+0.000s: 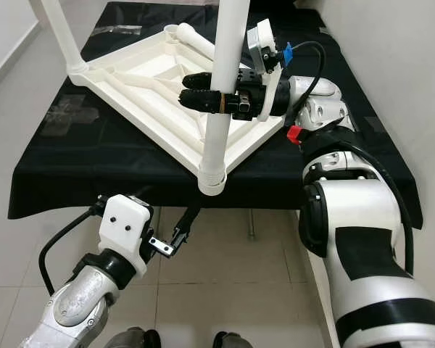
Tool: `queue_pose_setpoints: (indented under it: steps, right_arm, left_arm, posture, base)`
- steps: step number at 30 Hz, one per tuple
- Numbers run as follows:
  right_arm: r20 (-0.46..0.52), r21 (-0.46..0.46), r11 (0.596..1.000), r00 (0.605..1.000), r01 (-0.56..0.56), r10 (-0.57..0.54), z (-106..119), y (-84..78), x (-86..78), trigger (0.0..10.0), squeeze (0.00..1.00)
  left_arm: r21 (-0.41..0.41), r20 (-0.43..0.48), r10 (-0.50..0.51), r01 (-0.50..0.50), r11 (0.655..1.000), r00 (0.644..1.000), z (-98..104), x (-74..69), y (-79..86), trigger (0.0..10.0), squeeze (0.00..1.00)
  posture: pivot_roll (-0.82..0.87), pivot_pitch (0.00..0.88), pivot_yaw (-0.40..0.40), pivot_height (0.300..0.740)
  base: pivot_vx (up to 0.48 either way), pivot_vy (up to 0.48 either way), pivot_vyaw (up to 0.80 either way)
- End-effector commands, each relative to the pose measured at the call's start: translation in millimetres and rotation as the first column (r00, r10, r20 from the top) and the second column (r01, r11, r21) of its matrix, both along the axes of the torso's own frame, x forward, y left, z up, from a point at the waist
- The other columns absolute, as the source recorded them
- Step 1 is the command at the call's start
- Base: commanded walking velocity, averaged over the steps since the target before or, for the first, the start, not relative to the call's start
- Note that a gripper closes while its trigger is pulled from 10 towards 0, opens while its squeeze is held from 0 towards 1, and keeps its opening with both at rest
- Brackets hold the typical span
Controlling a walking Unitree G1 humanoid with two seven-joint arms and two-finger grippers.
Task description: Building children table
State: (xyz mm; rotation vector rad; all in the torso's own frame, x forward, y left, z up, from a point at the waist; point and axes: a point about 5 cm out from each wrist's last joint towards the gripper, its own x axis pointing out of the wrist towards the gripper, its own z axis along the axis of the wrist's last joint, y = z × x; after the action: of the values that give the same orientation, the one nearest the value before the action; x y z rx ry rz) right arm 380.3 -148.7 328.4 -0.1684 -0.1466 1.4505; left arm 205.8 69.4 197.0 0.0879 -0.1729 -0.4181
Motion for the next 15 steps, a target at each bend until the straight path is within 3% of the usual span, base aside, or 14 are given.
queue_pose_setpoints:
  steps: [1, 15]
  right_arm:
    - [-0.106, -0.137, 0.991, 0.994, 0.008, -0.023, -33.8, 4.0, 2.7, 10.0, 0.00]
    - [-0.093, -0.159, 0.983, 0.989, 0.096, -0.111, -31.1, -2.6, 6.2, 10.0, 0.00]
  left_arm:
    - [0.000, -0.010, 0.001, -0.001, 1.000, 1.000, -2.1, 0.0, -1.0, 10.0, 0.00]
    - [0.005, 0.000, -0.002, 0.002, 1.000, 1.000, -1.5, 0.4, -2.8, 10.0, 0.00]
  posture:
    - [0.12, 0.244, -0.059, 0.740]
    - [0.11, 0.239, -0.060, 0.740]
  base:
    - [0.000, 0.000, 0.00]
    - [0.000, 0.000, 0.00]
